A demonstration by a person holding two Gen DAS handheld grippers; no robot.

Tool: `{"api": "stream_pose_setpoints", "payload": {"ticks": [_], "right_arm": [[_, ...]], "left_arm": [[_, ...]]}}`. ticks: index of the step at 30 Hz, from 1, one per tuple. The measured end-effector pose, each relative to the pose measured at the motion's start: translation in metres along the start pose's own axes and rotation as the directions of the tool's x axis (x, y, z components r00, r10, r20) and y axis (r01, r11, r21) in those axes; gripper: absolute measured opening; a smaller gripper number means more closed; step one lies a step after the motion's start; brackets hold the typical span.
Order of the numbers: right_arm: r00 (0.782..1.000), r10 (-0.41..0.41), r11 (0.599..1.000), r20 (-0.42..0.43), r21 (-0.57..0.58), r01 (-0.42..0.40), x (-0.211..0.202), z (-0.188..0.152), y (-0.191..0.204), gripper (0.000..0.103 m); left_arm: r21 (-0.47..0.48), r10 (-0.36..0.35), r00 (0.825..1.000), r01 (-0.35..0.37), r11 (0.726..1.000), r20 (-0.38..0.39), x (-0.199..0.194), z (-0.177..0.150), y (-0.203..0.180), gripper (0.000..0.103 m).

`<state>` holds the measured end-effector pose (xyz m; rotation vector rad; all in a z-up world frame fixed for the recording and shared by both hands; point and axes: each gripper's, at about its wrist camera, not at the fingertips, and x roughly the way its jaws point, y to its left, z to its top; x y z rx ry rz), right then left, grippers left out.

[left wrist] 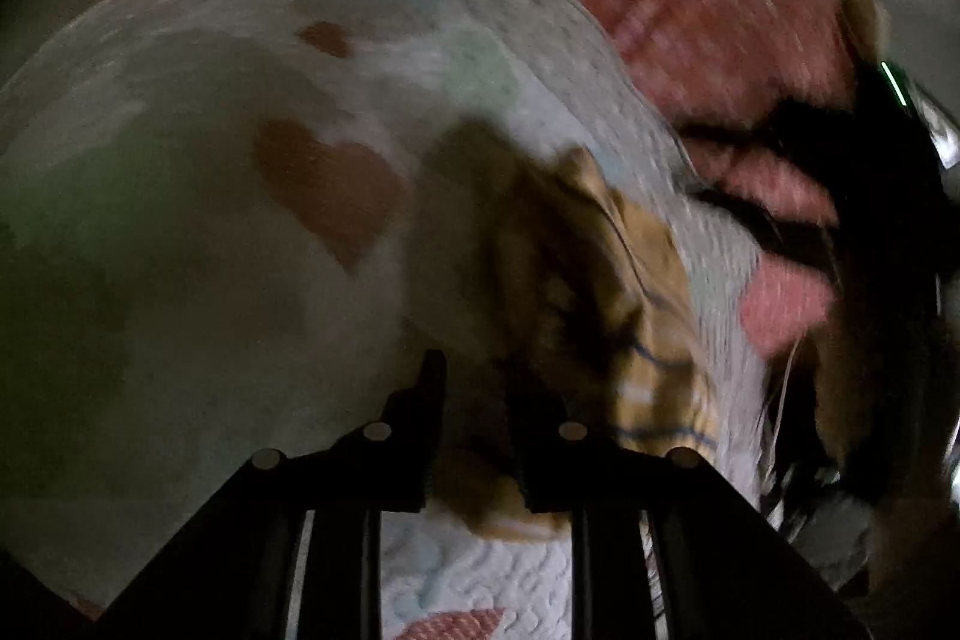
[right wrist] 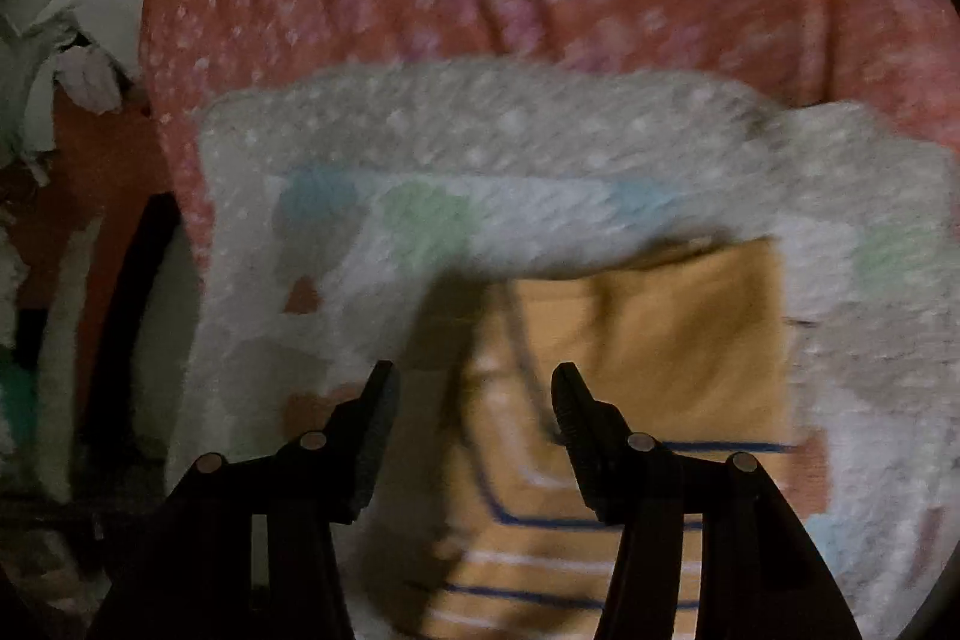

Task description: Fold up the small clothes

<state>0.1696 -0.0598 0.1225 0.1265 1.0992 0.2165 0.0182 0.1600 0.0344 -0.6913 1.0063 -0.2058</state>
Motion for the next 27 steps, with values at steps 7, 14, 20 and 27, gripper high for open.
{"api": "stream_pose_setpoints", "payload": {"ticks": [7,14,20,27], "right_arm": [[0.988,-0.128,0.988,-0.089,-0.103,0.118,0.011,-0.046,-0.009,0.01],[0.965,0.01,0.988,-0.263,-0.144,-0.049,0.08,-0.095,0.053,0.002],[0.966,0.099,0.974,-0.239,-0.174,-0.143,0.073,-0.096,0.075,0.003],[0.996,0.077,0.997,0.037,0.008,-0.078,-0.038,-0.081,-0.019,0.006]], "left_arm": [[-0.116,0.015,0.999,-0.01,0.993,0.036,-0.008,0.022,0.032,0.018],[-0.152,0.052,0.996,-0.041,0.988,0.072,-0.013,0.035,0.046,0.02],[-0.135,0.08,0.993,-0.068,0.989,0.082,-0.014,0.036,0.047,0.02],[-0.084,0.066,0.996,-0.061,0.995,0.063,-0.01,0.032,0.036,0.026]]}}
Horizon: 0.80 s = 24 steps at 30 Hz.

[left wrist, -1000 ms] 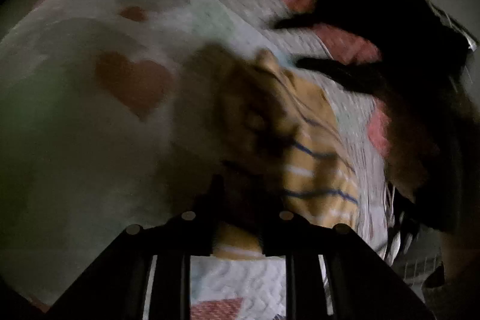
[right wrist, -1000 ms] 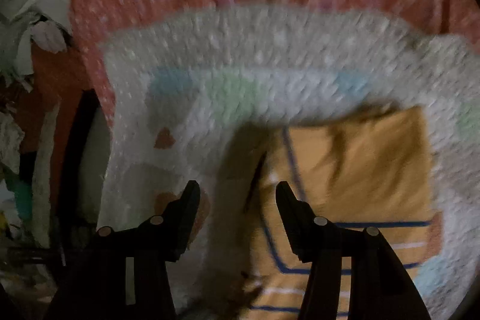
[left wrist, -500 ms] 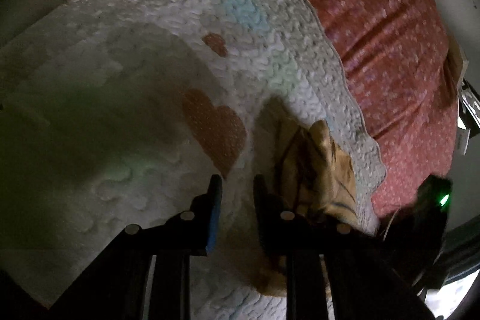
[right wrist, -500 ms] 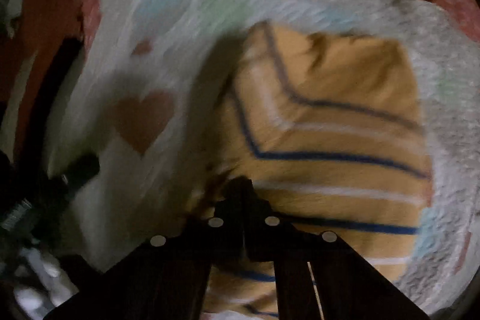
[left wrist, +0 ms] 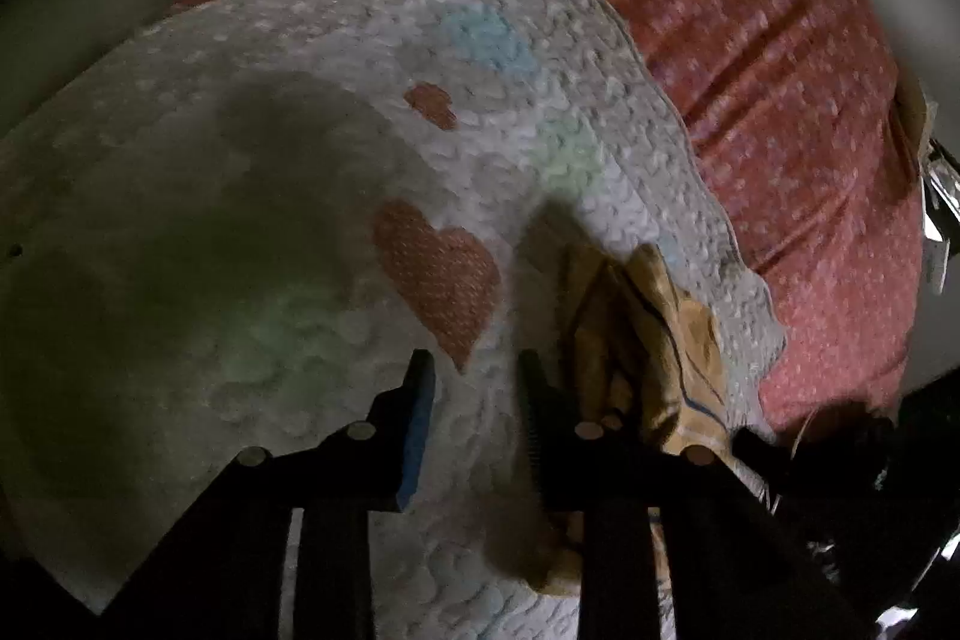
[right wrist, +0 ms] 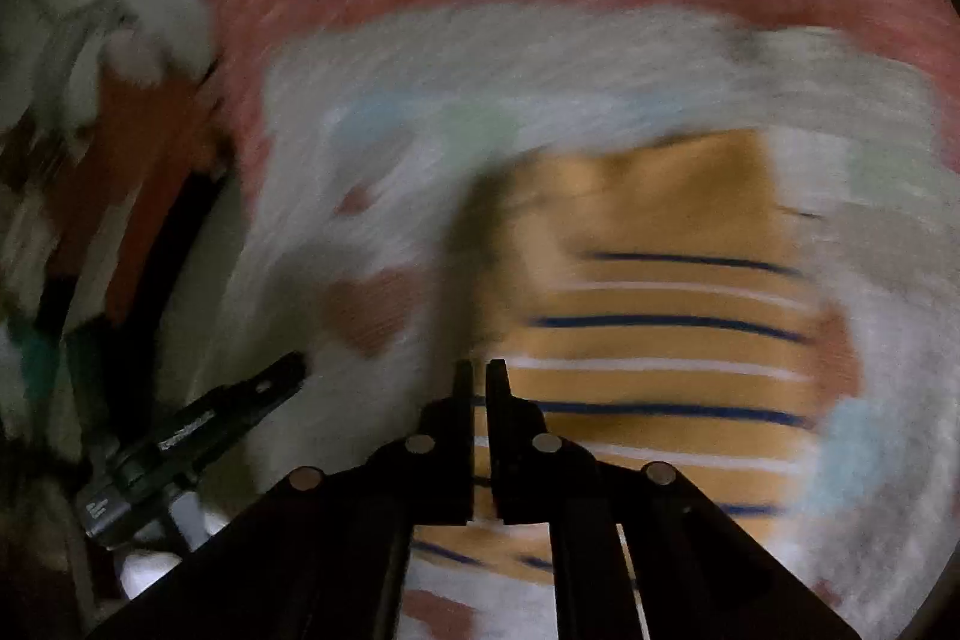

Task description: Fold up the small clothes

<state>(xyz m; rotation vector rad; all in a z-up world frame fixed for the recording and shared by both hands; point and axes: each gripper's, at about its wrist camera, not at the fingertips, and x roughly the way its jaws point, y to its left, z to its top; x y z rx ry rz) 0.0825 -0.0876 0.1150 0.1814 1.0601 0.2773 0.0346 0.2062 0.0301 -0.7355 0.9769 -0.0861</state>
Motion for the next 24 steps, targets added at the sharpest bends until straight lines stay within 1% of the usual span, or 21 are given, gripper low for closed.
{"api": "stream_pose_setpoints", "payload": {"ticks": [2,4,6,7,9,10,11,12,14,15,16,17,18,19,20,22,24], "right_arm": [[0.998,-0.052,0.996,0.034,0.077,0.049,-0.018,-0.016,-0.035,0.007],[0.996,-0.09,0.988,0.017,0.125,0.087,-0.02,-0.034,-0.058,0.007],[0.994,-0.106,0.98,-0.009,0.166,0.106,-0.013,-0.056,-0.076,0.007],[0.995,-0.098,0.978,-0.016,0.181,0.1,-0.009,-0.065,-0.083,0.007],[0.998,-0.042,0.978,-0.04,0.201,0.049,0.002,-0.082,-0.09,0.007],[0.998,-0.012,0.979,-0.059,0.203,0.023,0.01,-0.09,-0.09,0.007],[0.997,0.012,0.981,-0.079,0.193,0.003,0.02,-0.099,-0.086,0.007],[0.996,0.022,0.984,-0.089,0.175,-0.006,0.026,-0.104,-0.081,0.007],[0.997,-0.009,0.994,-0.08,0.107,0.018,0.026,-0.109,-0.069,0.007],[0.996,-0.019,0.997,-0.083,0.074,0.026,0.024,-0.107,-0.066,0.007],[0.997,-0.013,0.999,-0.081,0.046,0.017,0.016,-0.103,-0.064,0.007],[0.998,0.001,0.999,-0.068,0.041,0.002,0.015,-0.099,-0.065,0.007],[0.999,0.018,0.999,-0.028,0.039,-0.017,0.003,-0.094,-0.065,0.007],[1.0,0.025,0.999,0.013,0.038,-0.025,-0.008,-0.087,-0.067,0.007],[0.998,0.02,0.999,0.058,0.038,-0.022,-0.019,-0.076,-0.069,0.007],[0.994,-0.003,0.999,0.112,0.043,-0.002,-0.028,-0.058,-0.073,0.007],[0.992,-0.038,0.997,0.118,0.076,0.029,-0.017,-0.037,-0.08,0.007]], "left_arm": [[0.044,-0.001,1.0,0.002,0.999,-0.006,0.002,-0.005,-0.01,0.026],[0.129,-0.004,1.0,0.005,0.992,-0.003,0.003,-0.015,-0.029,0.027],[0.235,-0.014,1.0,0.012,0.972,0.004,0.004,-0.027,-0.051,0.028],[0.289,-0.015,1.0,0.011,0.957,0.012,0.005,-0.035,-0.064,0.03],[0.387,-0.005,1.0,0.002,0.922,0.006,0.012,-0.052,-0.085,0.032],[0.414,0.009,1.0,-0.008,0.91,-0.002,0.017,-0.058,-0.091,0.032],[0.436,0.041,0.999,-0.034,0.899,-0.008,0.023,-0.065,-0.095,0.032],[0.45,0.083,0.997,-0.071,0.89,-0.007,0.03,-0.069,-0.096,0.032],[0.454,0.158,0.987,-0.137,0.881,-0.008,0.042,-0.073,-0.093,0.032],[0.445,0.192,0.981,-0.164,0.88,-0.019,0.048,-0.073,-0.088,0.032],[0.433,0.206,0.978,-0.173,0.885,-0.031,0.051,-0.072,-0.083,0.032],[0.414,0.206,0.977,-0.168,0.895,-0.048,0.054,-0.071,-0.078,0.032],[0.385,0.185,0.981,-0.147,0.911,-0.064,0.053,-0.068,-0.073,0.032],[0.373,0.173,0.983,-0.137,0.918,-0.064,0.05,-0.066,-0.072,0.032],[0.364,0.163,0.985,-0.131,0.922,-0.057,0.047,-0.065,-0.071,0.032],[0.347,0.153,0.988,-0.133,0.928,-0.03,0.041,-0.062,-0.07,0.032],[0.326,0.144,0.99,-0.132,0.936,-0.013,0.037,-0.058,-0.069,0.032]]}}
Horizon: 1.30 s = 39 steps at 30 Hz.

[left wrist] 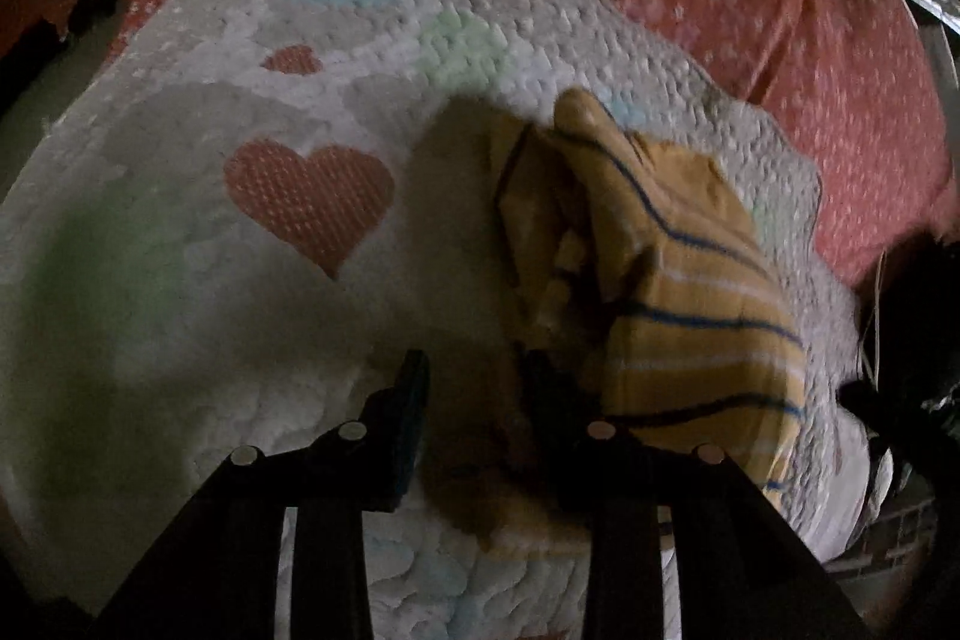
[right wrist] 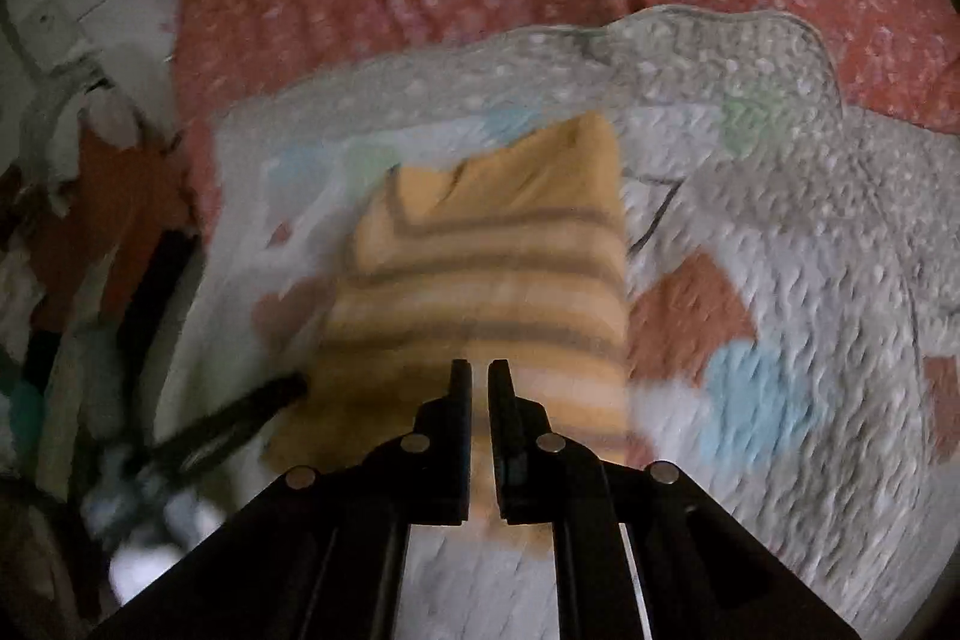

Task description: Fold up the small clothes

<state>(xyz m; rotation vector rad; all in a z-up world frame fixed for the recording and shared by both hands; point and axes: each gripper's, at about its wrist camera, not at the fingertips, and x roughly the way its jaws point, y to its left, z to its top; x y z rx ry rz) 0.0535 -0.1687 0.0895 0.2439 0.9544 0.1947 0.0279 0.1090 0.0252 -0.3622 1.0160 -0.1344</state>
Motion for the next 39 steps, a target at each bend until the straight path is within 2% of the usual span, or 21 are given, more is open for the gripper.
{"api": "stream_pose_setpoints", "payload": {"ticks": [3,5,8,11,13,15,17,19,20,21,25,27,28,30,31,32,33,34,36,37,39], "right_arm": [[0.995,0.032,0.996,-0.093,0.085,-0.024,0.044,0.009,-0.008,0.007],[0.991,0.034,0.998,-0.131,0.063,-0.026,0.066,0.0,-0.001,0.007],[0.992,-0.032,0.997,-0.125,-0.078,0.022,0.064,-0.007,0.027,0.007],[0.998,-0.026,0.994,-0.056,-0.108,0.02,0.045,-0.004,0.036,0.007],[1.0,-0.02,0.997,-0.003,-0.081,0.02,0.037,0.001,0.037,0.007],[1.0,0.002,0.999,0.011,-0.04,-0.001,0.037,0.006,0.035,0.007],[0.999,0.037,0.999,-0.015,0.028,-0.037,0.058,0.01,0.029,0.007],[0.992,0.096,0.99,-0.084,0.107,-0.087,0.092,0.003,0.02,0.007],[0.987,0.138,0.981,-0.076,0.146,-0.126,0.101,-0.004,0.013,0.005],[0.986,0.164,0.972,-0.037,0.174,-0.155,0.101,-0.01,0.008,0.004],[0.975,0.217,0.96,-0.052,0.193,-0.203,0.083,0.001,0.002,0.006],[0.969,0.248,0.943,0.015,0.227,-0.245,0.061,0.006,-0.01,0.006],[0.964,0.263,0.932,0.04,0.246,-0.265,0.054,0.005,-0.017,0.007],[0.931,0.358,0.873,0.072,0.329,-0.361,0.05,-0.002,-0.034,0.007],[0.906,0.415,0.82,0.081,0.398,-0.411,0.056,-0.011,-0.046,0.008],[0.894,0.442,0.775,0.078,0.469,-0.424,0.064,-0.024,-0.058,0.008],[0.888,0.453,0.746,0.074,0.513,-0.424,0.07,-0.035,-0.068,0.008],[0.867,0.49,0.692,0.089,0.565,-0.449,0.077,-0.053,-0.08,0.004],[0.838,0.534,0.63,0.112,0.609,-0.482,0.078,-0.074,-0.091,0.003],[0.837,0.537,0.624,0.107,0.618,-0.479,0.075,-0.082,-0.093,0.003],[0.848,0.523,0.644,0.089,0.611,-0.461,0.061,-0.089,-0.094,0.004]], "left_arm": [[-0.015,0.011,1.0,-0.011,1.0,0.027,-0.005,0.004,0.003,0.032],[-0.018,0.018,0.999,-0.018,1.0,0.037,-0.006,0.006,0.004,0.032],[-0.022,0.023,0.999,-0.022,1.0,0.046,-0.008,0.008,0.006,0.032],[-0.038,0.024,0.999,-0.022,0.999,0.047,-0.009,0.01,0.01,0.032],[-0.051,0.023,0.999,-0.02,0.998,0.045,-0.01,0.01,0.013,0.032],[-0.058,0.026,0.999,-0.023,0.998,0.046,-0.01,0.01,0.014,0.032],[-0.06,0.028,0.999,-0.025,0.998,0.044,-0.009,0.01,0.015,0.033],[-0.063,0.026,0.999,-0.024,0.998,0.038,-0.007,0.009,0.015,0.033],[-0.064,0.026,0.999,-0.024,0.998,0.037,-0.007,0.01,0.015,0.033],[-0.063,0.025,0.999,-0.023,0.998,0.036,-0.007,0.01,0.015,0.033],[-0.057,0.019,0.999,-0.017,0.998,0.039,-0.007,0.01,0.013,0.033],[-0.056,0.019,0.999,-0.017,0.998,0.041,-0.008,0.011,0.012,0.033],[-0.058,0.02,0.999,-0.017,0.998,0.042,-0.008,0.011,0.013,0.033],[-0.065,0.02,0.999,-0.018,0.998,0.043,-0.008,0.012,0.014,0.033],[-0.07,0.021,0.999,-0.018,0.997,0.042,-0.008,0.012,0.015,0.033],[-0.073,0.022,0.999,-0.019,0.997,0.041,-0.007,0.012,0.015,0.033],[-0.075,0.023,0.999,-0.02,0.997,0.04,-0.007,0.012,0.015,0.033],[-0.076,0.024,0.999,-0.021,0.997,0.04,-0.007,0.012,0.016,0.033],[-0.075,0.026,0.999,-0.023,0.997,0.044,-0.009,0.011,0.016,0.033],[-0.077,0.029,0.998,-0.025,0.997,0.05,-0.011,0.011,0.016,0.033],[-0.084,0.033,0.998,-0.028,0.996,0.055,-0.012,0.012,0.018,0.033]]}}
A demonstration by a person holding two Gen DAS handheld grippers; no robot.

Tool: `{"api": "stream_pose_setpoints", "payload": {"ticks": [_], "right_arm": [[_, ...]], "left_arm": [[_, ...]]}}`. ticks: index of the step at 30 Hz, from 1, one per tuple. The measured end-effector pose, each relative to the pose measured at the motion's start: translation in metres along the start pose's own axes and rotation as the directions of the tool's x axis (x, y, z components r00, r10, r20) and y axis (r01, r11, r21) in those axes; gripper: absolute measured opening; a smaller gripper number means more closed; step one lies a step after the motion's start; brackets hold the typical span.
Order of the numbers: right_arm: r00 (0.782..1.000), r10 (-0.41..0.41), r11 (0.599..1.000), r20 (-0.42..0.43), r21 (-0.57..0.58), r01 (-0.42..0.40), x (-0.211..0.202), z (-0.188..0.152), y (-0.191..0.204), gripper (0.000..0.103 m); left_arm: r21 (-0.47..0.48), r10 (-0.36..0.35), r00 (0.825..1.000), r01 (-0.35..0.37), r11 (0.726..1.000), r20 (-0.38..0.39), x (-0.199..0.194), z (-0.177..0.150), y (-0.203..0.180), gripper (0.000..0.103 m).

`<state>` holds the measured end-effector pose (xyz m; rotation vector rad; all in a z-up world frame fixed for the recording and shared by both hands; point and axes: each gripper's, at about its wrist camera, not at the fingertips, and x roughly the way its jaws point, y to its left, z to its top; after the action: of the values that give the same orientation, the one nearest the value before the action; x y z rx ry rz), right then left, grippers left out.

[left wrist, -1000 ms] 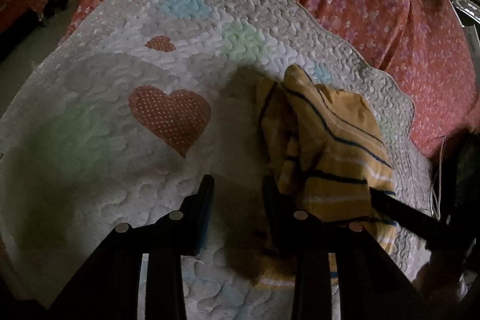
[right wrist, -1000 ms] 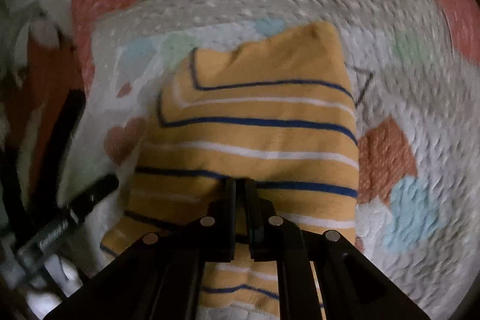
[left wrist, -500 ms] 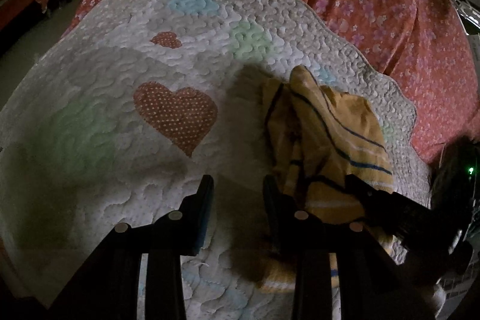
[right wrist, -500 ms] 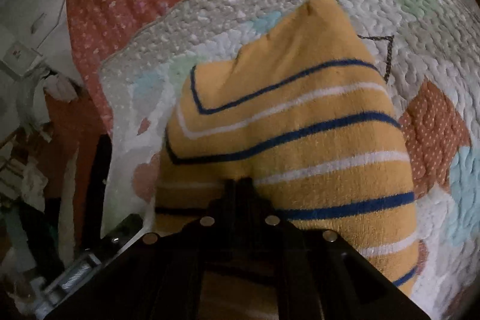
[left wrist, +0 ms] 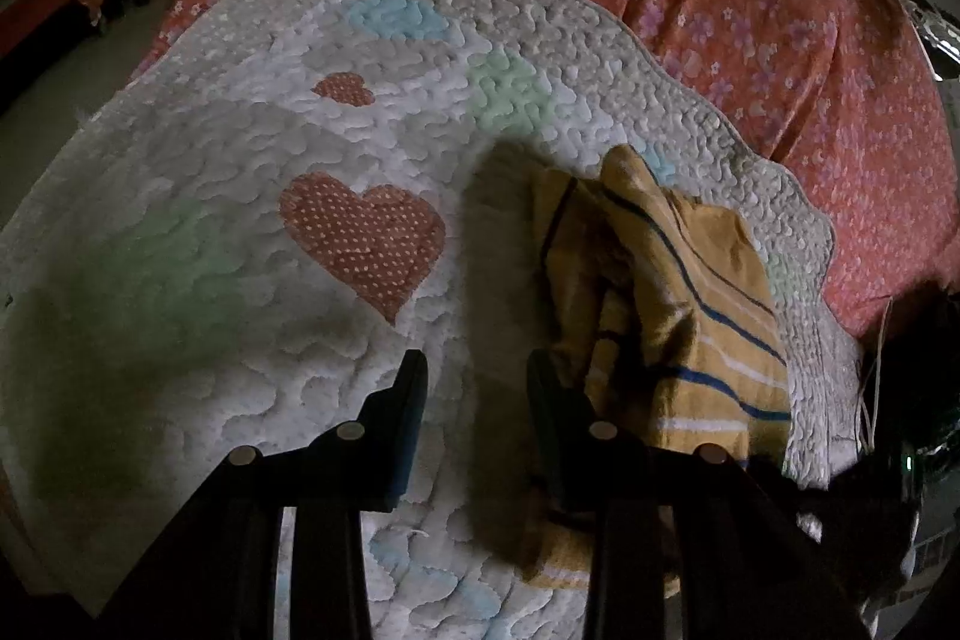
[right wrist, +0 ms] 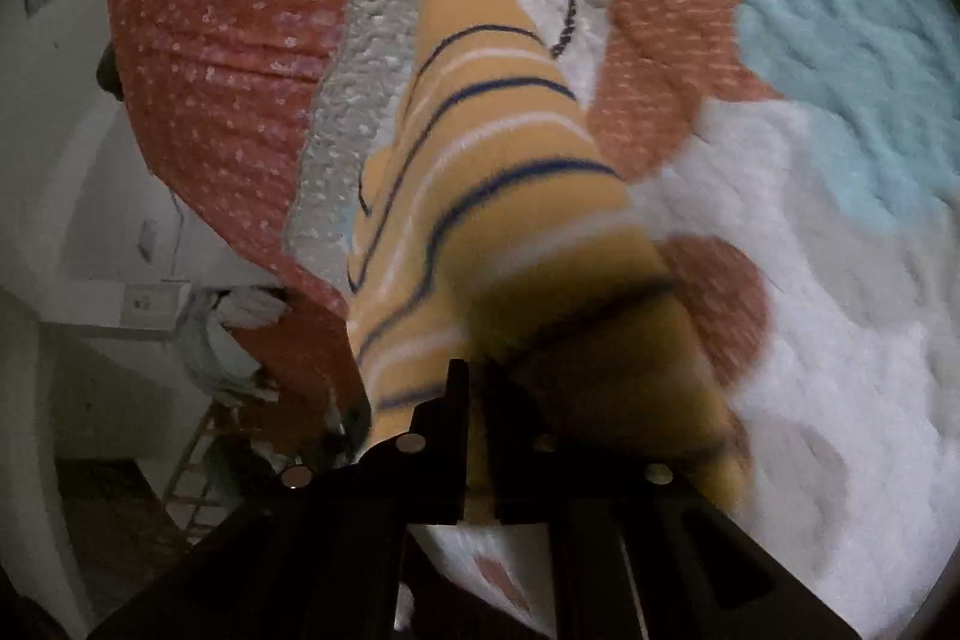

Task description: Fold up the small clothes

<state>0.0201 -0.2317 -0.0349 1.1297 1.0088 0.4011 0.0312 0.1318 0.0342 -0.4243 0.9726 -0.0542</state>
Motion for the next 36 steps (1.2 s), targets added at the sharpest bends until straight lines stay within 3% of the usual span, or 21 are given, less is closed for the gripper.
{"api": "stream_pose_setpoints", "payload": {"ticks": [3,5,9,12,16,21,23,26,28,31,34,36], "right_arm": [[0.999,-0.017,0.997,0.045,-0.08,0.02,-0.013,0.001,0.03,0.018],[0.999,-0.011,0.991,0.053,-0.132,0.018,-0.006,0.007,0.051,0.033],[0.999,-0.042,0.985,-0.016,-0.166,0.038,0.04,0.011,0.064,0.034],[0.989,-0.055,0.983,-0.138,-0.179,0.03,0.068,-0.017,0.06,0.034],[0.964,-0.137,0.95,-0.226,-0.305,0.064,0.058,-0.062,0.064,0.034],[0.951,-0.301,0.89,-0.074,-0.379,0.253,0.004,-0.079,0.047,0.034],[0.923,-0.384,0.84,0.025,-0.406,0.361,-0.017,-0.081,0.039,0.034],[0.884,-0.453,0.79,0.115,-0.408,0.458,-0.038,-0.089,0.03,0.034],[0.868,-0.477,0.769,0.138,-0.414,0.488,-0.044,-0.095,0.03,0.034],[0.863,-0.479,0.744,0.161,-0.448,0.496,-0.051,-0.106,0.037,0.034],[0.843,-0.491,0.683,0.221,-0.503,0.53,-0.062,-0.122,0.043,0.041],[0.827,-0.501,0.65,0.254,-0.52,0.554,-0.067,-0.129,0.043,0.045]], "left_arm": [[-0.015,-0.001,1.0,0.001,1.0,0.002,0.0,0.001,0.002,0.033],[-0.011,0.002,1.0,-0.002,1.0,0.003,-0.001,0.002,0.001,0.034],[0.0,0.01,1.0,-0.01,1.0,0.009,-0.003,0.001,-0.001,0.034],[0.012,0.03,0.999,-0.03,0.999,0.034,-0.01,0.001,-0.003,0.034],[0.055,0.046,0.998,-0.049,0.997,0.052,-0.026,-0.005,-0.01,0.035],[0.194,0.087,0.989,-0.109,0.975,0.118,-0.058,-0.035,-0.043,0.041],[0.264,0.108,0.981,-0.148,0.953,0.163,-0.074,-0.057,-0.06,0.054],[0.338,0.112,0.972,-0.179,0.924,0.207,-0.095,-0.089,-0.081,0.064],[0.358,0.109,0.967,-0.188,0.915,0.231,-0.109,-0.107,-0.09,0.073],[0.359,0.113,0.949,-0.22,0.907,0.295,-0.138,-0.126,-0.101,0.089],[0.349,0.077,0.935,-0.204,0.915,0.346,-0.169,-0.124,-0.109,0.103],[0.325,0.071,0.93,-0.197,0.925,0.362,-0.184,-0.117,-0.112,0.103]]}}
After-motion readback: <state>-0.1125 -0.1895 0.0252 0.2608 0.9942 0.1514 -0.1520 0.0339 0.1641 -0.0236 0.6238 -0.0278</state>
